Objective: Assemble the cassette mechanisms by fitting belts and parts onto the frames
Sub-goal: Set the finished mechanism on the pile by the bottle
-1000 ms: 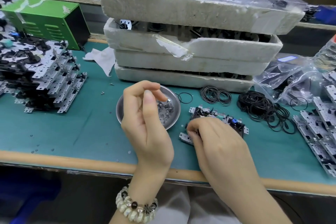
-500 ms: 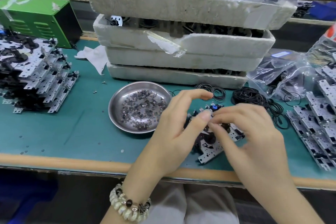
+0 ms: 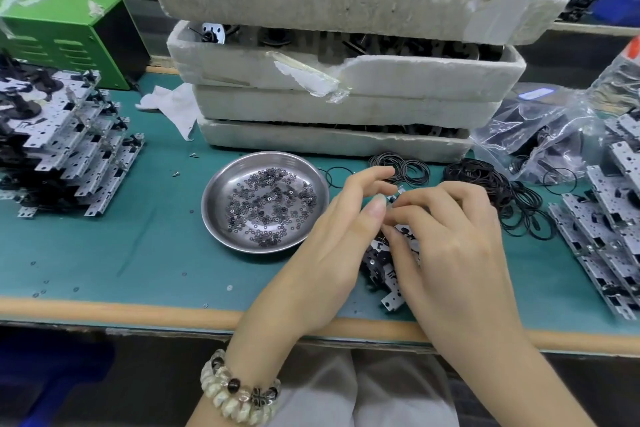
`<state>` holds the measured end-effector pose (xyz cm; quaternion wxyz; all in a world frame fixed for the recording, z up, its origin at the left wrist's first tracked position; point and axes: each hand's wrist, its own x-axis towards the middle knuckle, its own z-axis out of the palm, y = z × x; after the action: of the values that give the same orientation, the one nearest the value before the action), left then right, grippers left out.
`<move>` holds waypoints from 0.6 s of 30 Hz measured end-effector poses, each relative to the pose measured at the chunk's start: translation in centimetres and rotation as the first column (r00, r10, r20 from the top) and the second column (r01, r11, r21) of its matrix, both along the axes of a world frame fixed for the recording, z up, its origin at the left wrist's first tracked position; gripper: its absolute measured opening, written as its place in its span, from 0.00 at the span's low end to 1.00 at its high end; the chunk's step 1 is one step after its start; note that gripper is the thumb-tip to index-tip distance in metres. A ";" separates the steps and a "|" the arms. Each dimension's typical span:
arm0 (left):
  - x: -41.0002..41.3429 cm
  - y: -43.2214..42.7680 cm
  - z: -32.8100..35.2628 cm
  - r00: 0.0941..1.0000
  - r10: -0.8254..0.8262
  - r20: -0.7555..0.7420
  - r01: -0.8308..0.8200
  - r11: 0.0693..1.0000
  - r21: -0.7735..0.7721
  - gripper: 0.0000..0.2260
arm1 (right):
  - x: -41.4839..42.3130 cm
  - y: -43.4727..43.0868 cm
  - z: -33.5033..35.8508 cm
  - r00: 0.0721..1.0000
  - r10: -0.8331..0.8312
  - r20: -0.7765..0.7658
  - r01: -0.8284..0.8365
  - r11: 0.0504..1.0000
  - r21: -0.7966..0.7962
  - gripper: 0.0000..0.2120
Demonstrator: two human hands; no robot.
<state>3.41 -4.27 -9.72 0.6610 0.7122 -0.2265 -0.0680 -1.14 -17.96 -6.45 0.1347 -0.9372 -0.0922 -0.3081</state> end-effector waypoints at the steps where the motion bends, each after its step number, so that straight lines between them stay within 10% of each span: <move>1: 0.0 0.0 -0.1 1.000 0.004 -0.002 -0.004 1.000 0.004 0.25 | -0.1 0.1 0.1 1.000 -0.008 0.010 0.008 1.000 -0.020 0.04; 18: 0.3 0.0 -0.5 1.000 -0.006 0.014 0.006 1.000 0.031 0.25 | -0.1 0.4 -0.2 0.997 -0.030 0.071 0.041 0.985 -0.166 0.02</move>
<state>3.66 -4.29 -10.23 0.6482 0.7219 -0.2323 -0.0683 -1.29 -17.55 -6.67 0.0469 -0.9357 -0.1056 -0.3334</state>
